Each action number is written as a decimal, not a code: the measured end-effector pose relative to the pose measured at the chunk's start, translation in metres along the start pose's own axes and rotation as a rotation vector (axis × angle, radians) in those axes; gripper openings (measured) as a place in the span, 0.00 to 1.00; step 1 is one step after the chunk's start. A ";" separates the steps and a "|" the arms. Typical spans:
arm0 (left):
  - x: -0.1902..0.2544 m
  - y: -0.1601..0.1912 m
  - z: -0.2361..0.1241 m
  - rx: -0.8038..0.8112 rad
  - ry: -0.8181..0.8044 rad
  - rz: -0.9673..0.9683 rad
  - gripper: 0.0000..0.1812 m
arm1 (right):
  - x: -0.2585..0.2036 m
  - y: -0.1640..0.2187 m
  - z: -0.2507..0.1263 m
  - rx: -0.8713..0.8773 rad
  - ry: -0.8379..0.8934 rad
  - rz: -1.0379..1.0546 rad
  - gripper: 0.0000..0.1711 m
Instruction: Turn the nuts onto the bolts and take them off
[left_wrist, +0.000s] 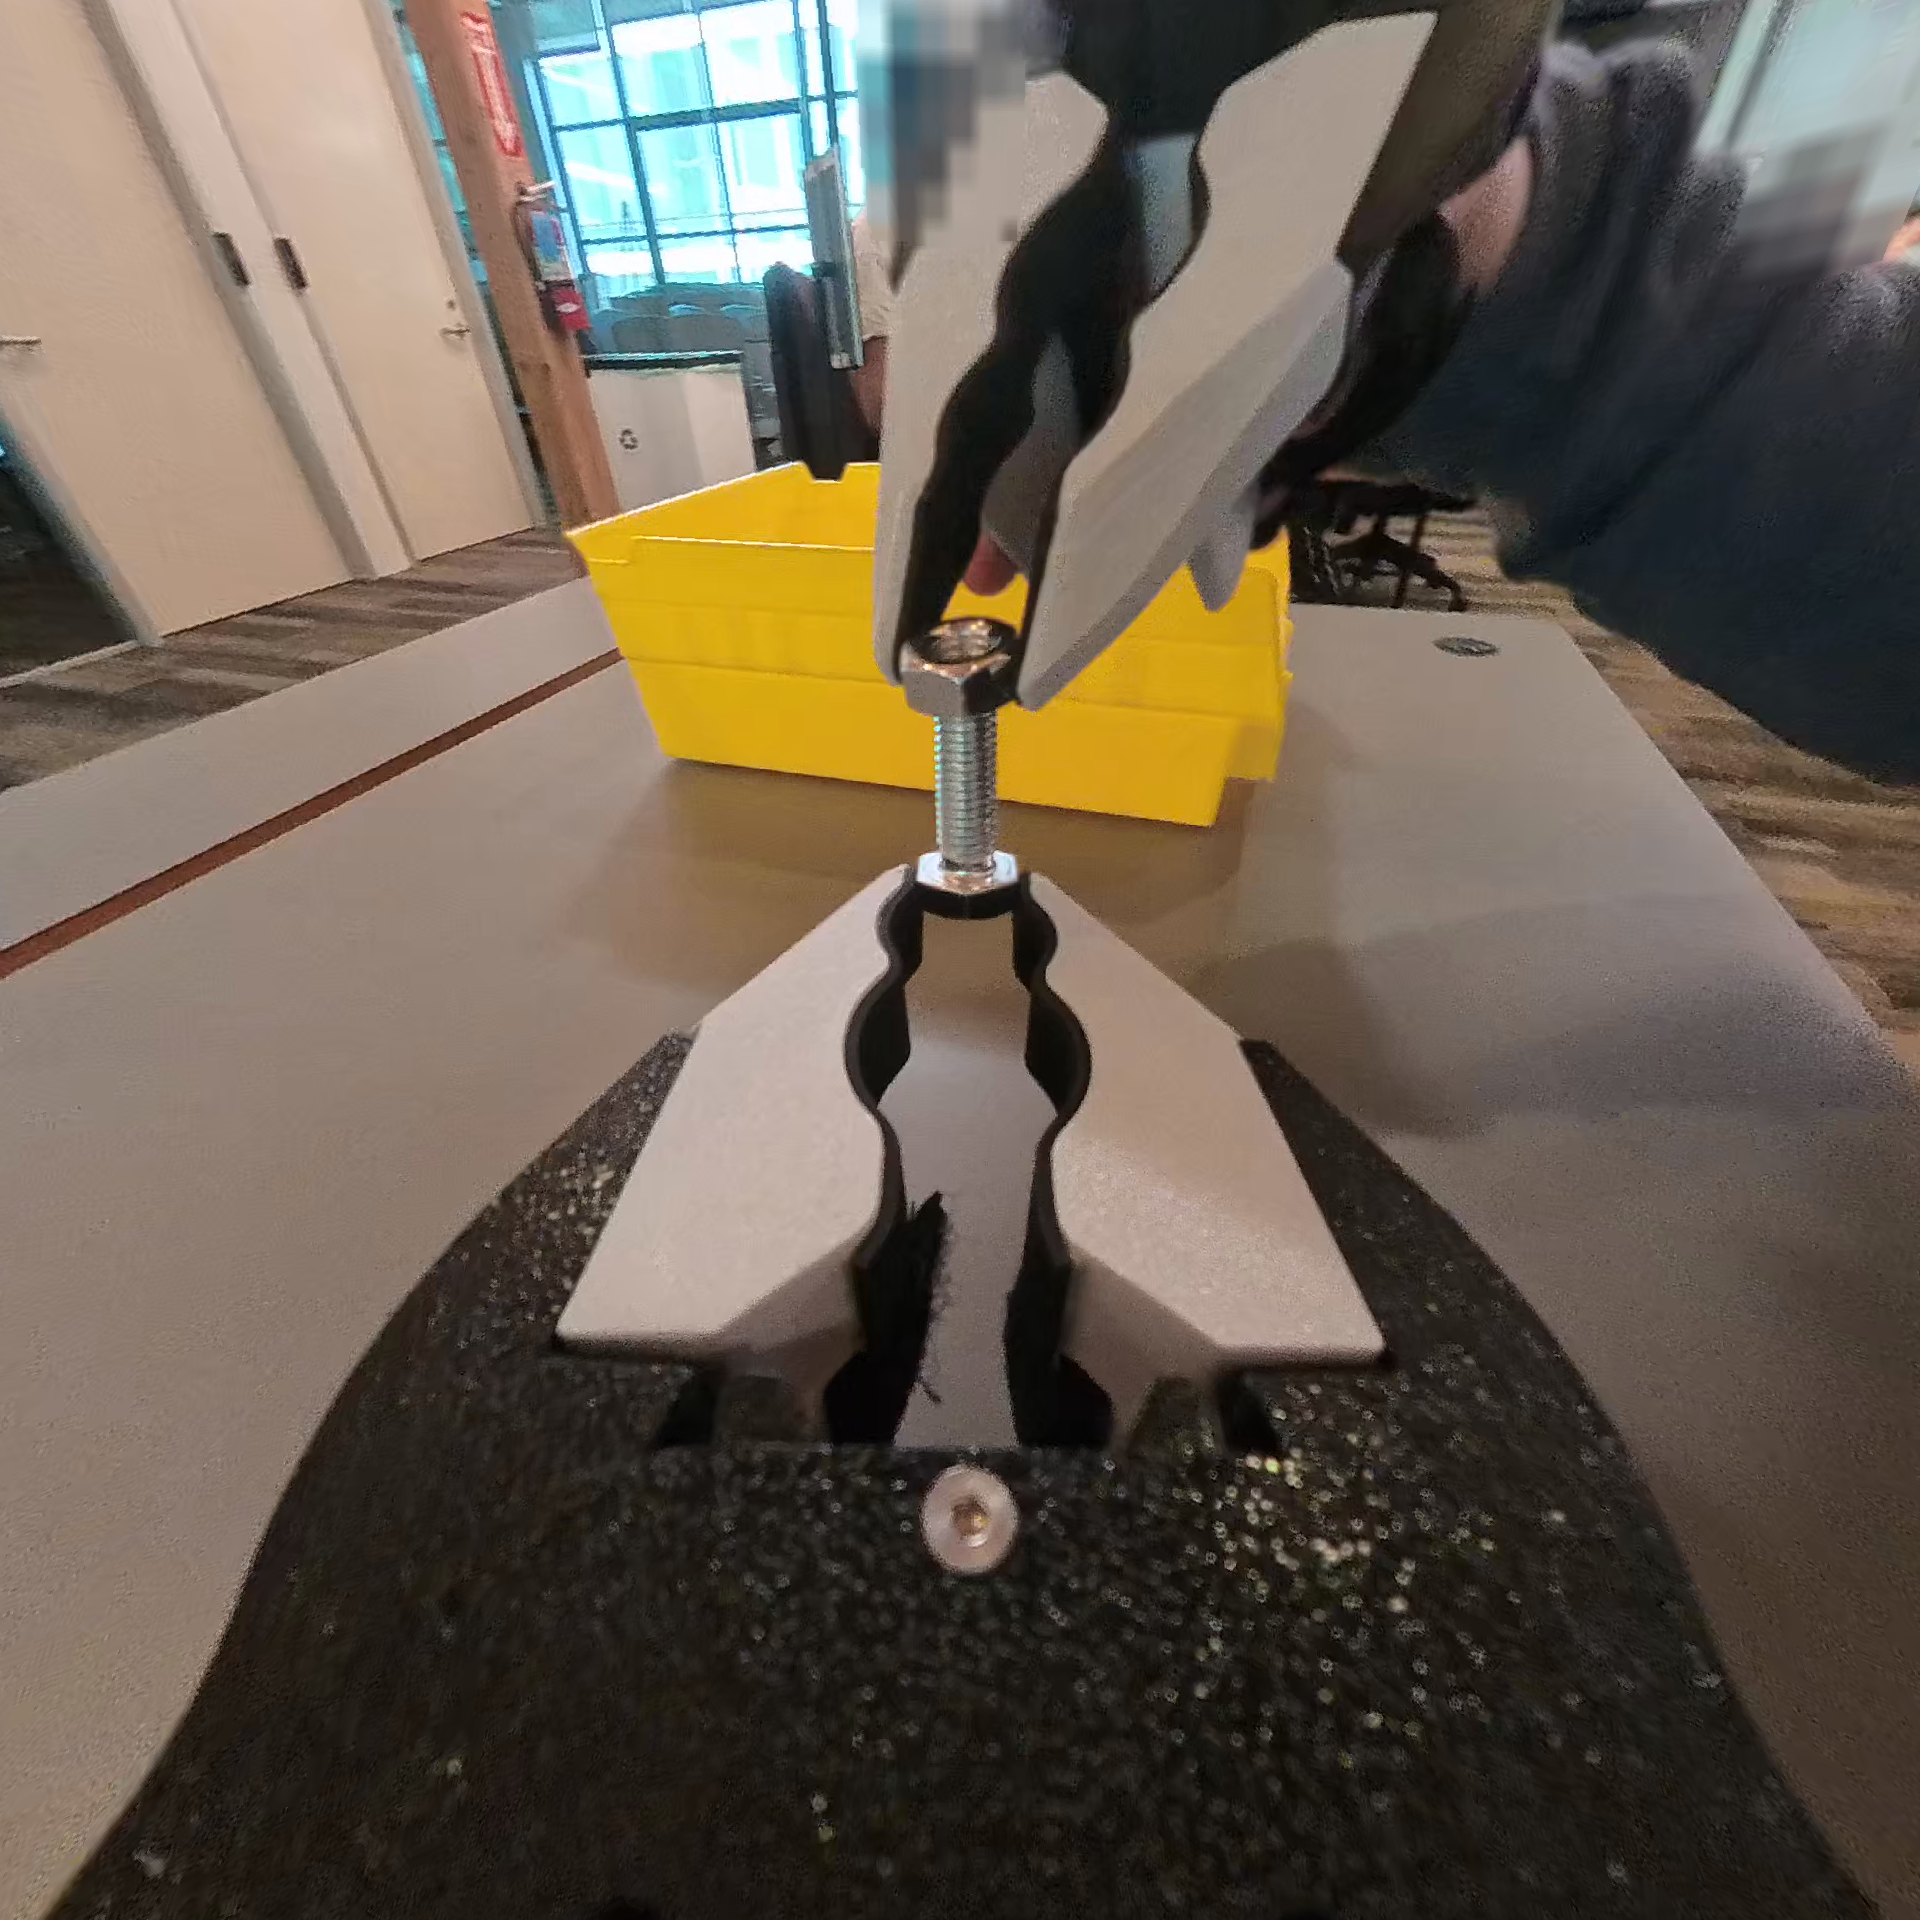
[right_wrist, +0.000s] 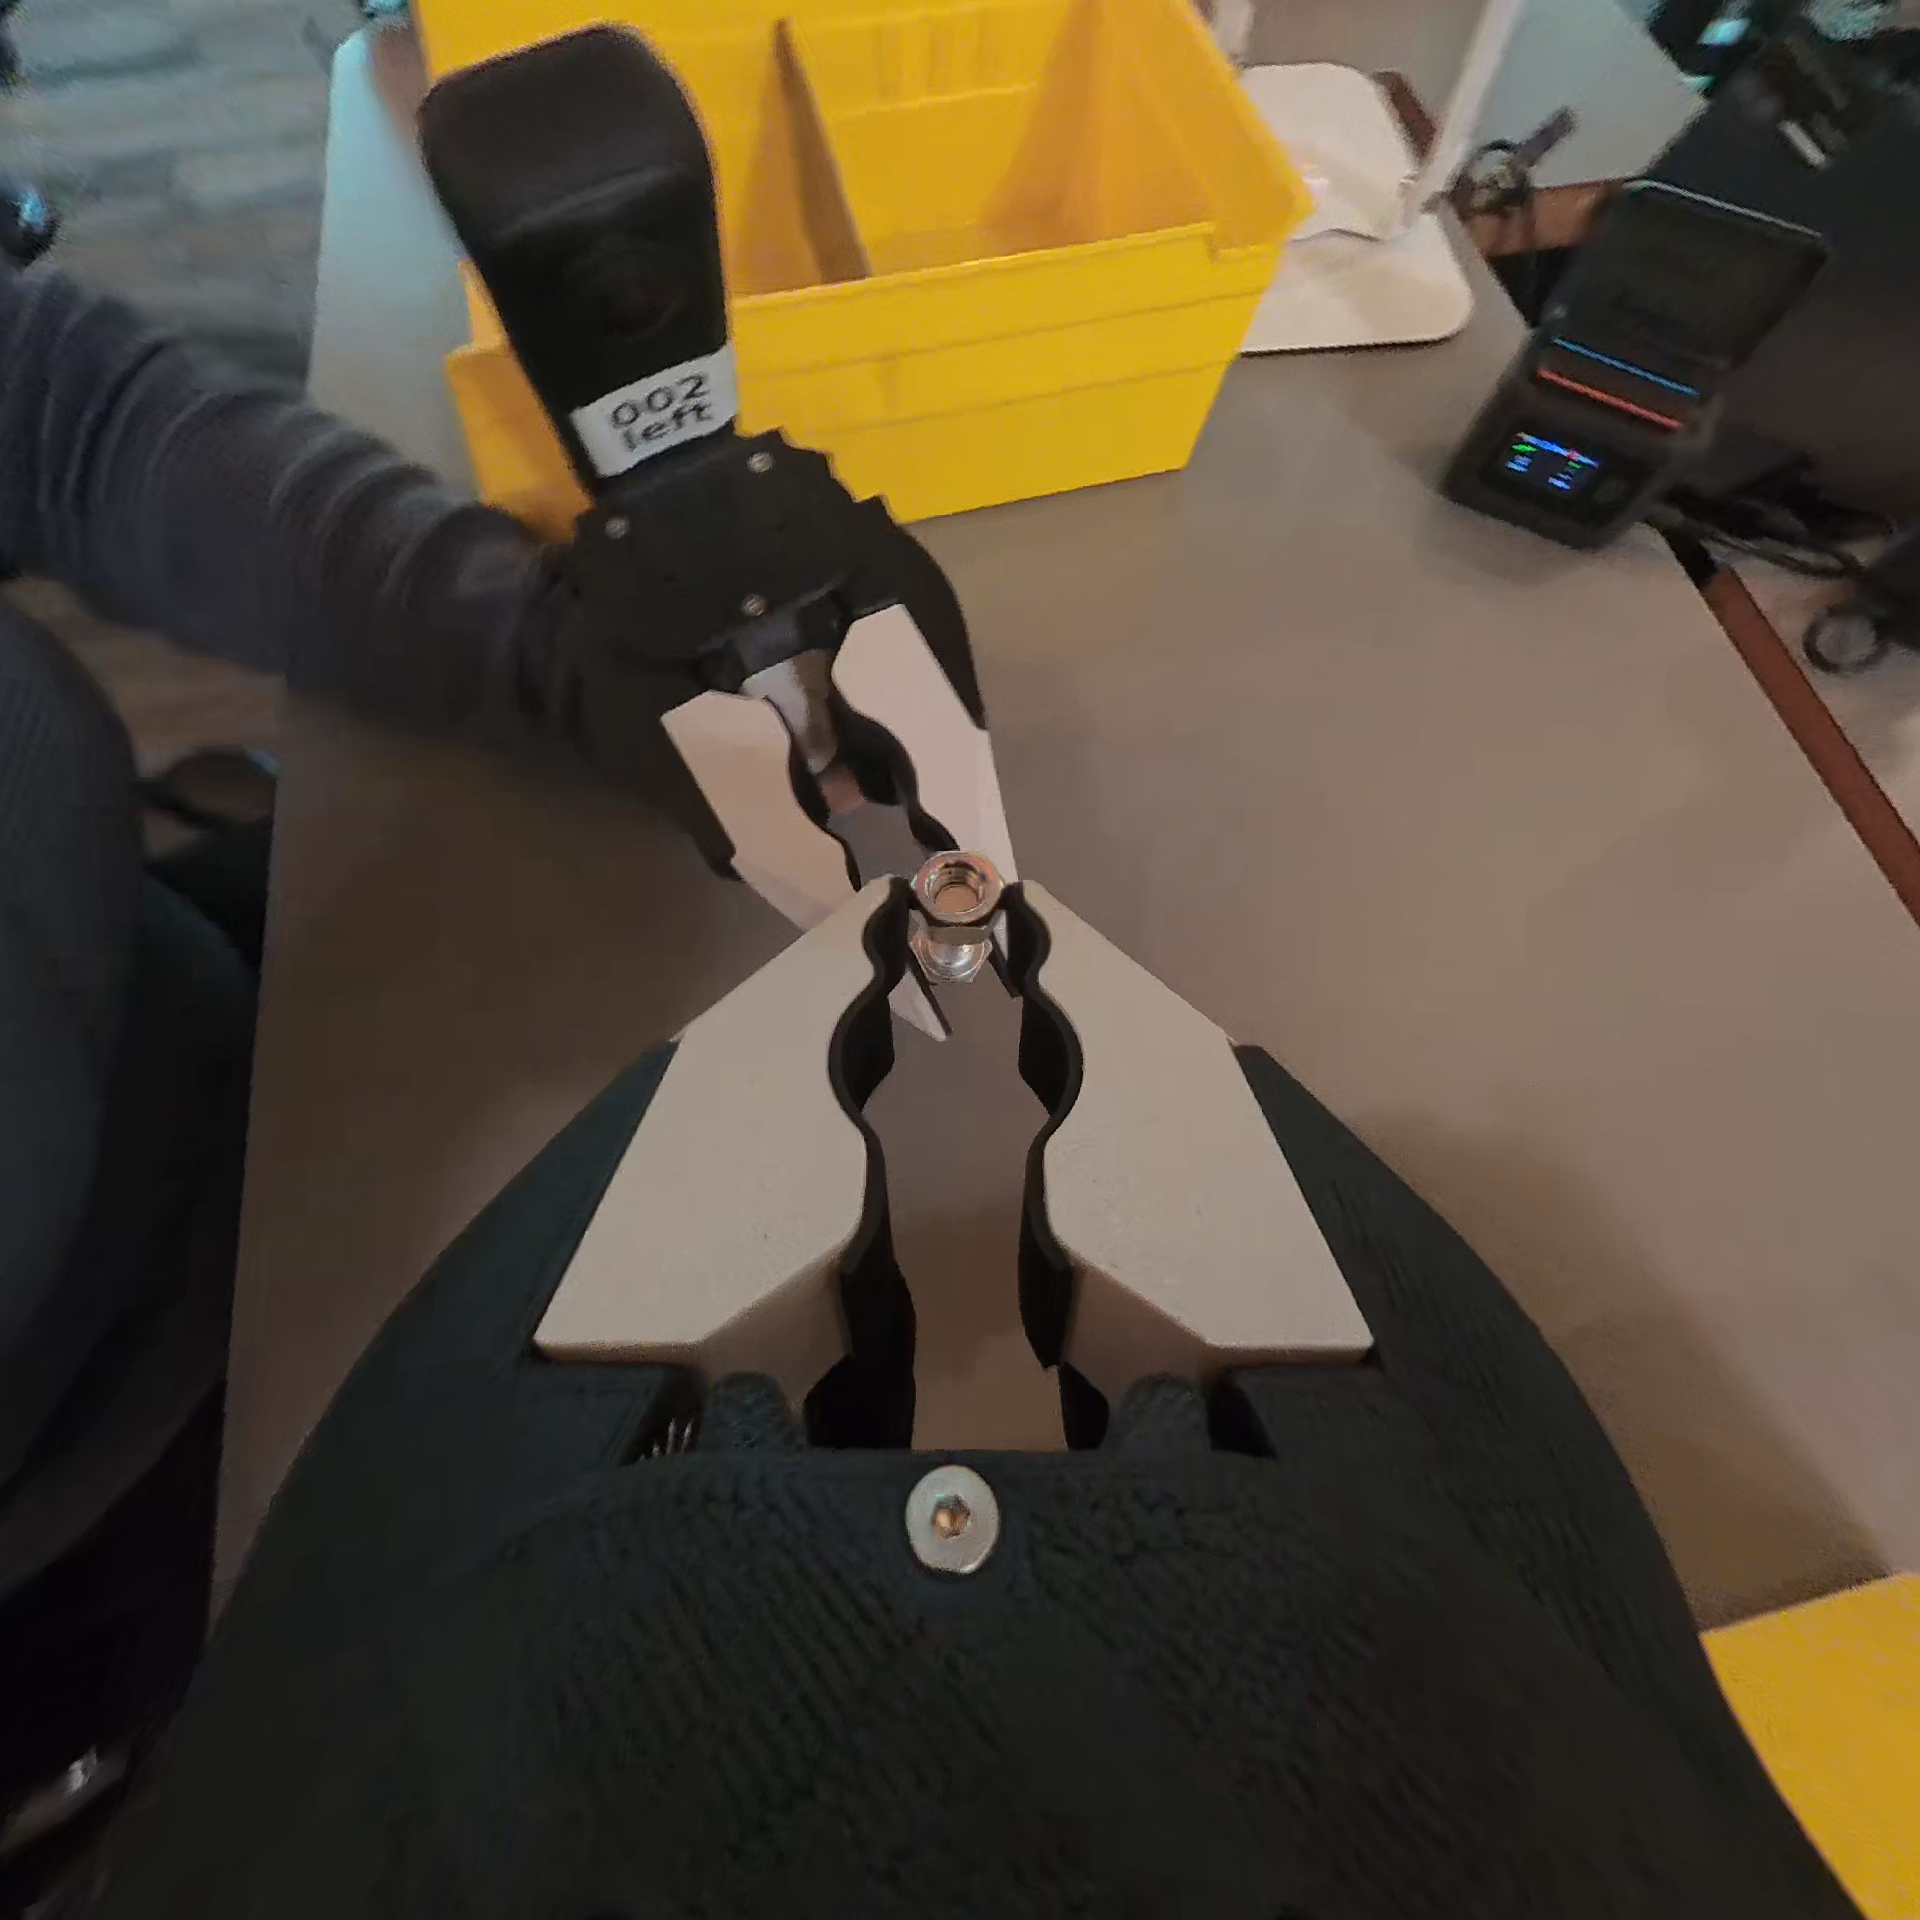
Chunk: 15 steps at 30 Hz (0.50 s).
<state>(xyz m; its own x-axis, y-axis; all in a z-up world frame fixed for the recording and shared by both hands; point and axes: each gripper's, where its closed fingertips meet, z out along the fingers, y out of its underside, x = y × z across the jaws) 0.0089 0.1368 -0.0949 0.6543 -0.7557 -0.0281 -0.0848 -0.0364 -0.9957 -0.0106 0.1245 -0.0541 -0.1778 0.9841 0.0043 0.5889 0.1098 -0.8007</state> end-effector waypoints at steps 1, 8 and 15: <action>-0.003 0.000 -0.001 0.003 -0.017 -0.015 0.08 | 0.003 -0.002 0.001 0.020 0.037 0.033 0.10; -0.019 0.001 -0.005 0.008 -0.143 -0.118 0.08 | 0.024 -0.008 0.009 0.260 0.393 0.285 0.10; -0.014 -0.006 -0.006 0.055 -0.084 -0.141 0.08 | 0.020 -0.014 0.005 0.486 0.479 0.309 0.10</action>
<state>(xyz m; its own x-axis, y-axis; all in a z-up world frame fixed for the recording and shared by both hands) -0.0046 0.1435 -0.0883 0.7178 -0.6879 0.1076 0.0524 -0.1008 -0.9935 -0.0267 0.1419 -0.0457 0.3670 0.9256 -0.0921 0.1222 -0.1461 -0.9817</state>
